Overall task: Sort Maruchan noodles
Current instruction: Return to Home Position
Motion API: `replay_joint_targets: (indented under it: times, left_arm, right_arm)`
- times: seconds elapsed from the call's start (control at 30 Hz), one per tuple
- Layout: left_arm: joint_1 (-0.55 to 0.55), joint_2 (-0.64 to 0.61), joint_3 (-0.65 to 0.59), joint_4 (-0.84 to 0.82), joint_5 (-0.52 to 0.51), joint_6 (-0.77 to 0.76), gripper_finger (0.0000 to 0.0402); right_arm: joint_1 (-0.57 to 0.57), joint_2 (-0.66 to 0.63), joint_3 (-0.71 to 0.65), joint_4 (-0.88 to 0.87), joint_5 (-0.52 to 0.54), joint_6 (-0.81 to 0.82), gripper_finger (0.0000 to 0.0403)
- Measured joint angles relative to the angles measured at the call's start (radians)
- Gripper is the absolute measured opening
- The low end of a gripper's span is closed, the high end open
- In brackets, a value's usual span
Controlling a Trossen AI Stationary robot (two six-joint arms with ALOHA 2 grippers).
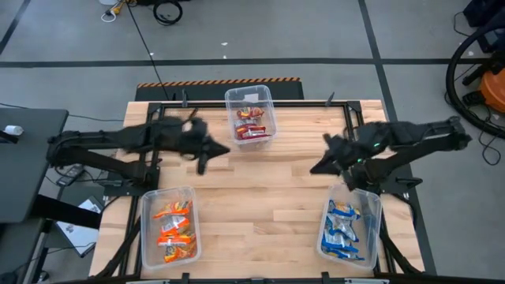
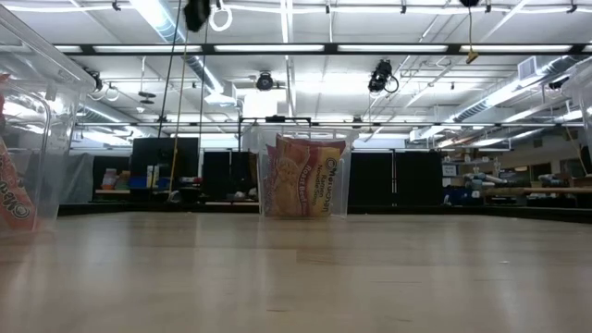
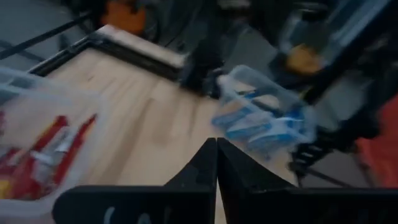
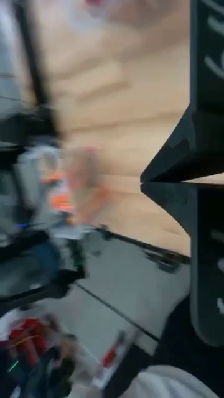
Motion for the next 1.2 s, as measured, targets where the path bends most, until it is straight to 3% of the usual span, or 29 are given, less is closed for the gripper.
replay_joint_targets:
  times: [0.13, 0.27, 0.33, 0.53, 0.63, 0.77, 0.93, 1.07, 1.2]
  left_arm:
    - [-0.021, -0.221, -0.211, 0.121, -0.050, -0.017, 0.0011]
    - [-0.017, -0.439, -0.350, 0.028, -0.220, 0.030, 0.0012]
    - [-0.015, -0.521, -0.387, -0.020, -0.243, 0.046, 0.0015]
    - [-0.015, -0.648, -0.425, -0.094, -0.256, -0.003, 0.0022]
    - [-0.021, -0.679, -0.434, -0.105, -0.203, 0.125, 0.0022]
    - [-0.026, -0.763, -0.526, -0.008, -0.220, 0.187, 0.0022]
    - [-0.055, -0.887, -0.679, 0.167, -0.029, 0.304, 0.0023]
    - [-0.064, -0.924, -0.746, 0.195, -0.020, 0.157, 0.0023]
    - [-0.064, -0.923, -0.753, 0.194, -0.002, 0.132, 0.0023]
  right_arm:
    - [-0.005, -0.111, 0.001, 0.057, 0.083, -0.040, 0.0019]
    - [-0.013, -0.214, 0.001, 0.023, 0.216, -0.109, 0.0035]
    - [-0.015, -0.254, 0.001, 0.013, 0.289, -0.192, 0.0037]
    - [-0.014, -0.331, 0.001, 0.087, 0.357, -0.339, 0.0036]
    - [-0.014, -0.336, 0.001, 0.163, 0.368, -0.399, 0.0035]
    - [-0.014, -0.344, -0.037, 0.199, 0.301, -0.537, 0.0035]
    - [-0.014, -0.349, -0.163, 0.221, 0.215, -0.489, 0.0033]
    - [-0.014, -0.345, -0.268, 0.222, 0.196, -0.300, 0.0031]
    - [-0.016, -0.348, -0.340, 0.267, 0.248, -0.307, 0.0030]
